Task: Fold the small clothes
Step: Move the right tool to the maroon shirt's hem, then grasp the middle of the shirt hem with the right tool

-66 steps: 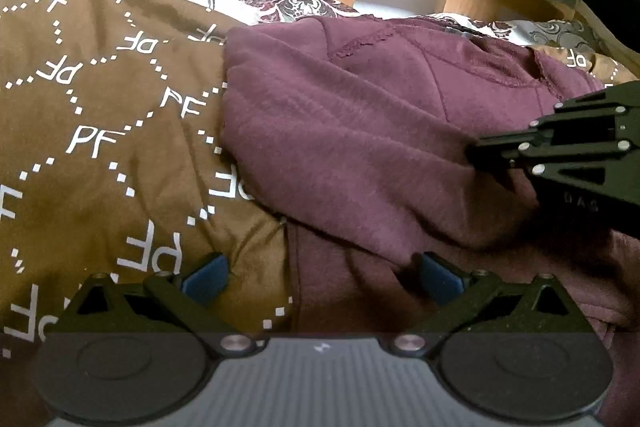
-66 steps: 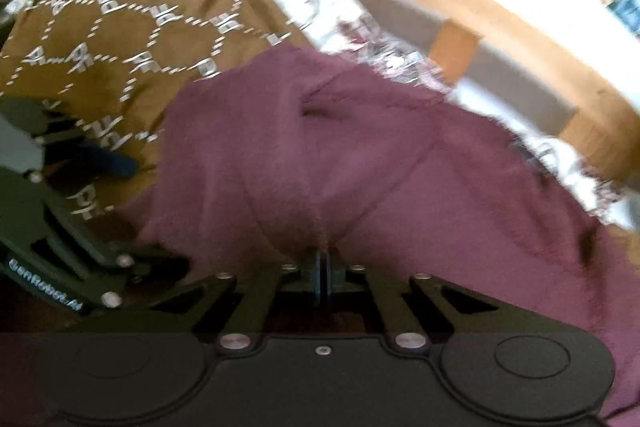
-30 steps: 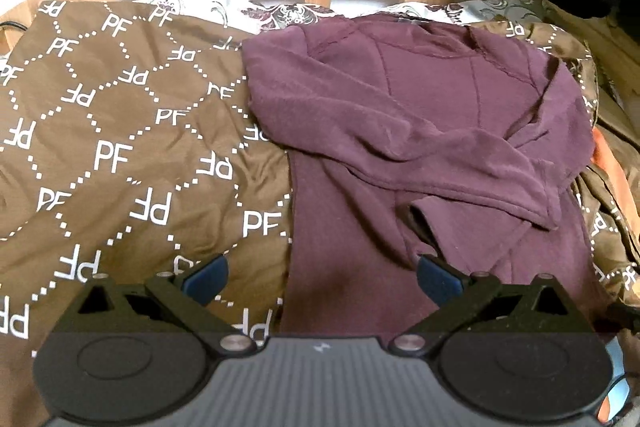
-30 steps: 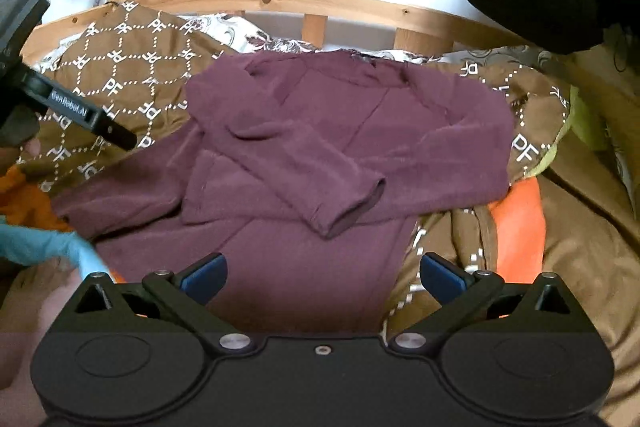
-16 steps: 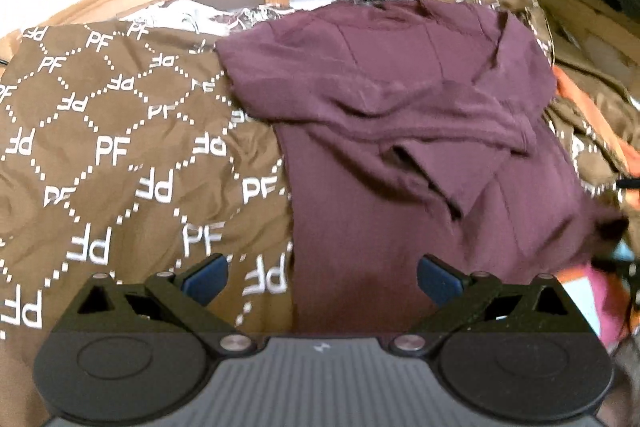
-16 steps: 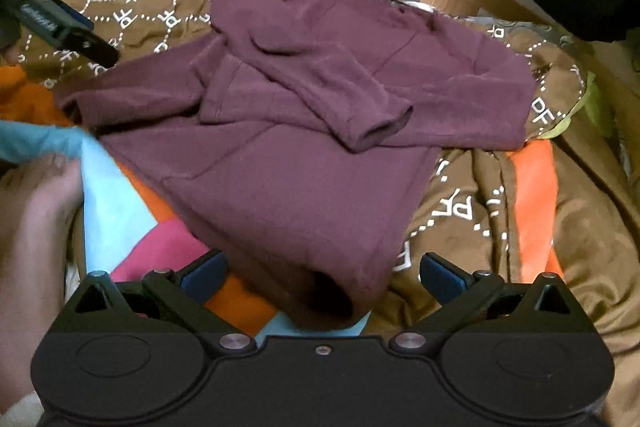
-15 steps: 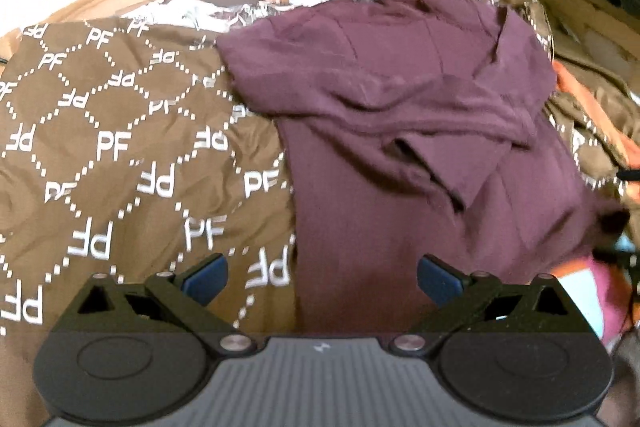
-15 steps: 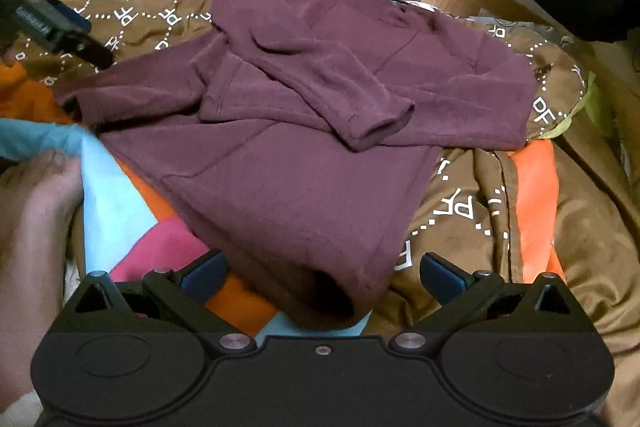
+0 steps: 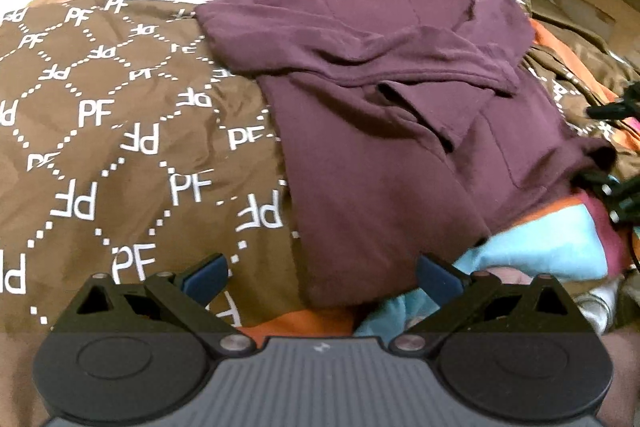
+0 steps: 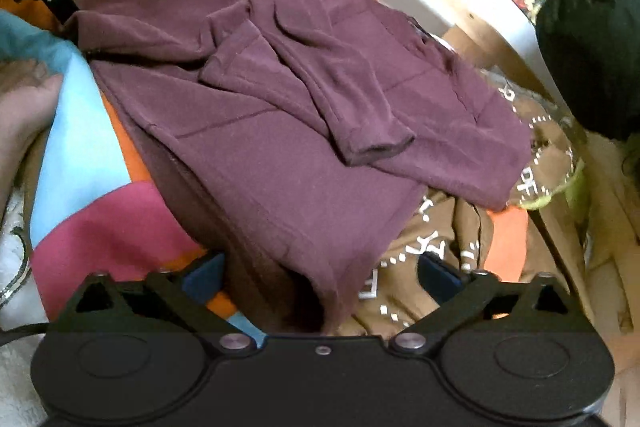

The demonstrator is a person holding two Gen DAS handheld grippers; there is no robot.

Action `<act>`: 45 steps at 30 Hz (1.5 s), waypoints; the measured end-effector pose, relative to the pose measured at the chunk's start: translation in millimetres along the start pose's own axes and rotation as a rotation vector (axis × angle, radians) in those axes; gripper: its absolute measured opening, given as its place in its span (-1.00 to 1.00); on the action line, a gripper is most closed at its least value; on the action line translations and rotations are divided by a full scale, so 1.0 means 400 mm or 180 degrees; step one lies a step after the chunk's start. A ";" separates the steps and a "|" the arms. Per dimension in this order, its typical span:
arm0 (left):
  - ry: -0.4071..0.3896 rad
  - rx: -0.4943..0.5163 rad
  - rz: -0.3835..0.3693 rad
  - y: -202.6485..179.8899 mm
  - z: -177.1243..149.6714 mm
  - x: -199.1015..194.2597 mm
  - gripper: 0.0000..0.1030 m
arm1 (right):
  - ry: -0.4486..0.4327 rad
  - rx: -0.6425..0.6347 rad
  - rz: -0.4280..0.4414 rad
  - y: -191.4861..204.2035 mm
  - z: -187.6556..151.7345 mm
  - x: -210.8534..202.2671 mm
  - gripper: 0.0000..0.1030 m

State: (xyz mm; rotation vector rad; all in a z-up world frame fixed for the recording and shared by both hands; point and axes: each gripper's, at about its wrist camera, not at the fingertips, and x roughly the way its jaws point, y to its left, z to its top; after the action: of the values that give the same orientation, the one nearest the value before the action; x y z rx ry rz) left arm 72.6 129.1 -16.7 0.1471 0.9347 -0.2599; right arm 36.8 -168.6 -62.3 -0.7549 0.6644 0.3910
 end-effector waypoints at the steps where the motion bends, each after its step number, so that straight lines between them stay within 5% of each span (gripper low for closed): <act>1: -0.0001 0.0034 -0.0038 -0.001 -0.002 -0.003 0.99 | 0.0015 0.0027 0.0063 -0.003 0.001 0.002 0.50; 5: -0.0006 0.0124 -0.0219 -0.009 -0.013 -0.019 0.99 | 0.0009 0.0242 0.0313 -0.013 0.001 -0.001 -0.21; 9: -0.0024 0.0260 -0.0321 -0.035 -0.014 -0.017 0.99 | -0.0115 0.0480 0.0393 -0.028 0.014 -0.013 -0.56; 11: 0.0000 0.0409 -0.0153 -0.060 -0.007 0.001 0.99 | -0.0206 0.0763 0.0474 -0.060 0.025 -0.016 -0.63; 14: -0.0043 0.0607 0.0110 -0.093 0.010 0.024 0.99 | -0.0385 0.1183 0.0549 -0.114 0.041 -0.017 -0.67; 20: -0.0135 0.0275 -0.0141 -0.091 0.059 0.035 0.99 | -0.0615 0.1714 0.0570 -0.199 0.076 -0.006 -0.69; 27: -0.0099 0.0613 -0.0136 -0.143 0.061 0.075 0.98 | -0.0717 0.2137 0.0632 -0.256 0.080 0.015 -0.69; 34: 0.0022 0.0520 -0.0264 -0.095 0.056 0.059 0.98 | -0.0714 0.2302 0.0634 -0.278 0.066 0.027 -0.69; 45: 0.0073 0.0659 0.0039 -0.081 0.037 0.055 0.99 | -0.0769 0.2397 0.0660 -0.298 0.068 0.043 -0.69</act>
State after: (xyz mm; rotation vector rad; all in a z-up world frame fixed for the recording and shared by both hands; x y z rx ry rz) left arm 87.2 91.2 -26.3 0.3467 0.9283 -0.3442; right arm 125.9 -227.1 0.2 0.0779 0.6004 0.3754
